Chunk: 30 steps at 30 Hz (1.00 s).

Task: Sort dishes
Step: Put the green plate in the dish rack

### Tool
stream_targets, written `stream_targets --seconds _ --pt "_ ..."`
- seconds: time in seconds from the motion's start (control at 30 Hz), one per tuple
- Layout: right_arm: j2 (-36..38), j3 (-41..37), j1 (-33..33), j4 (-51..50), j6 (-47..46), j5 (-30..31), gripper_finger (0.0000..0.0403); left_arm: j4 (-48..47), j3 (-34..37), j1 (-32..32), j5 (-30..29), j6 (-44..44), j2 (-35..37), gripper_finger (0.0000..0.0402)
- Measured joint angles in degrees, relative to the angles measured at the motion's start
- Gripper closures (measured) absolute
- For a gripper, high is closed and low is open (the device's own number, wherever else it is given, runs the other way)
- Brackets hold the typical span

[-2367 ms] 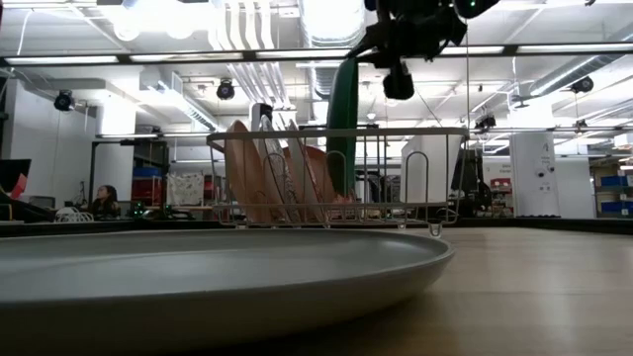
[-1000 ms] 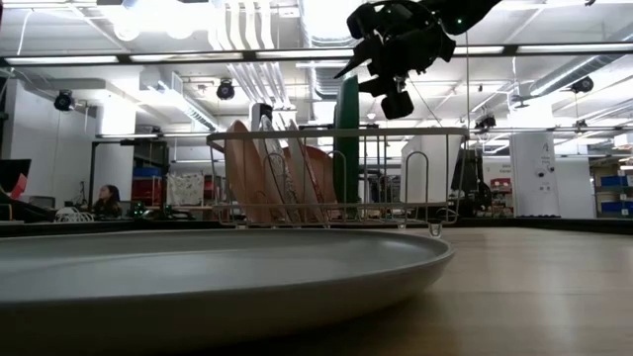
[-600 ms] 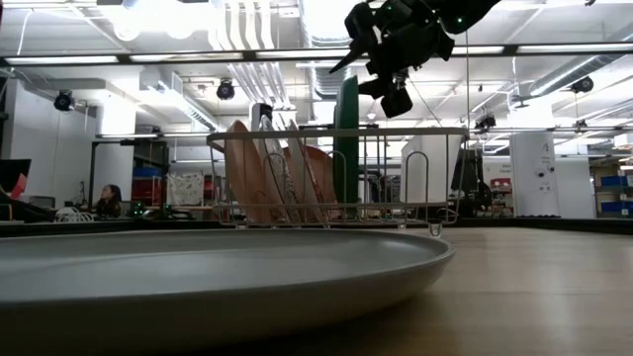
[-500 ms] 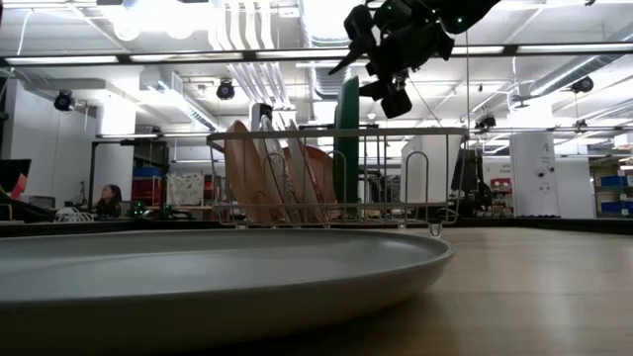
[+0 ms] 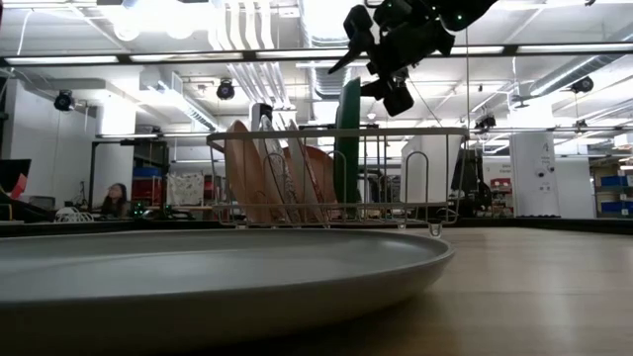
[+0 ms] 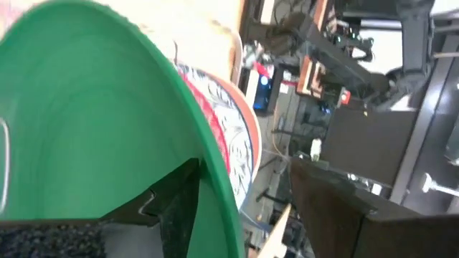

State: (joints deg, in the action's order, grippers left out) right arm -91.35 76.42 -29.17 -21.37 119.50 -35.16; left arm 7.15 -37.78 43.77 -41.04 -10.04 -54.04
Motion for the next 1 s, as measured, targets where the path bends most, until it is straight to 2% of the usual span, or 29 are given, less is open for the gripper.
stream_targets --seconds 0.13,0.47,0.67,1.0 --pt "0.00 -0.02 1.29 -1.97 0.01 0.93 0.0189 -0.01 0.00 0.02 0.00 0.00 0.00 0.0401" --pt "0.01 -0.04 2.32 -2.40 -6.15 11.98 0.0152 0.01 0.00 0.02 0.00 0.00 0.02 0.0401" --pt "0.04 -0.07 2.26 -2.04 -6.36 18.14 0.0127 0.03 0.00 0.00 0.00 0.02 0.01 0.0401" --pt "0.12 -0.09 5.34 -5.38 -6.56 15.30 0.0120 0.03 0.02 0.00 0.00 0.02 0.00 0.0401"
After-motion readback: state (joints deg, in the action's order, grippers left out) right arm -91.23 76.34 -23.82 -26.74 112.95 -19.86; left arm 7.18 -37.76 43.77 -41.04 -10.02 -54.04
